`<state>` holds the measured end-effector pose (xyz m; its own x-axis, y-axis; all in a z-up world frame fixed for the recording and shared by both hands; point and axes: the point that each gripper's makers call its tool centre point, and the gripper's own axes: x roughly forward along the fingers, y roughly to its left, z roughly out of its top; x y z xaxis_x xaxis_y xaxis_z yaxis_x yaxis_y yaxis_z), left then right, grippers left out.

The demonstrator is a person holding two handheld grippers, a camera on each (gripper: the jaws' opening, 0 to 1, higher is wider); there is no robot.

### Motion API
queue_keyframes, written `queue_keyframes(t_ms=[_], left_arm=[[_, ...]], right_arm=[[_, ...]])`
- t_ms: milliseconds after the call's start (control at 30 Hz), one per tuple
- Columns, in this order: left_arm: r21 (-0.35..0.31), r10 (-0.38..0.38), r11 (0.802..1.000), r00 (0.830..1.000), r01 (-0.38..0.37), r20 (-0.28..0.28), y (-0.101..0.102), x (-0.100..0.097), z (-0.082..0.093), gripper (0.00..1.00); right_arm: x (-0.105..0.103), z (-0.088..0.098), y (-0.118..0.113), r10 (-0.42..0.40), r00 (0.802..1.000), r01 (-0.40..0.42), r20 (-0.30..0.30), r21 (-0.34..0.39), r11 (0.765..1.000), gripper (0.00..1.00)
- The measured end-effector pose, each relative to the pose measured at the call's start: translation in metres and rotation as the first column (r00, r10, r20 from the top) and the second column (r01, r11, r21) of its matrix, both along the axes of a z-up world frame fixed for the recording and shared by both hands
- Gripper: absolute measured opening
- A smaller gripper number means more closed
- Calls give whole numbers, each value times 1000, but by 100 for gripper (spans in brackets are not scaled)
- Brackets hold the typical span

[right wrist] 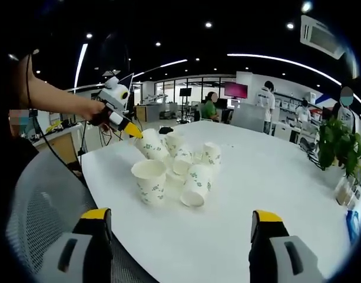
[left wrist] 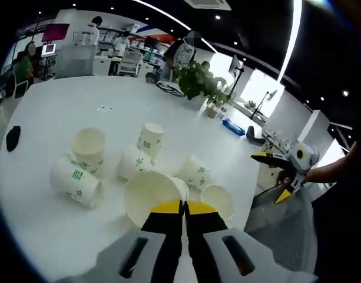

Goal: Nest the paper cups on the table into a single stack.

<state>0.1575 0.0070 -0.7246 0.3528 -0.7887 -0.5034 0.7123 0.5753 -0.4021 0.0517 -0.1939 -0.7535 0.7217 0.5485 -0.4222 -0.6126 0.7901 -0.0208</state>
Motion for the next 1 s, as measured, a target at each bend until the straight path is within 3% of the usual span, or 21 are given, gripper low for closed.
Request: queue_keyframes(t_ms=[1000], left_arm=[[87,-90,993,992,82,86,-15,-17,59,0]], right_arm=[[-1,0,0,6,1000,-6,3,8,1000,100]])
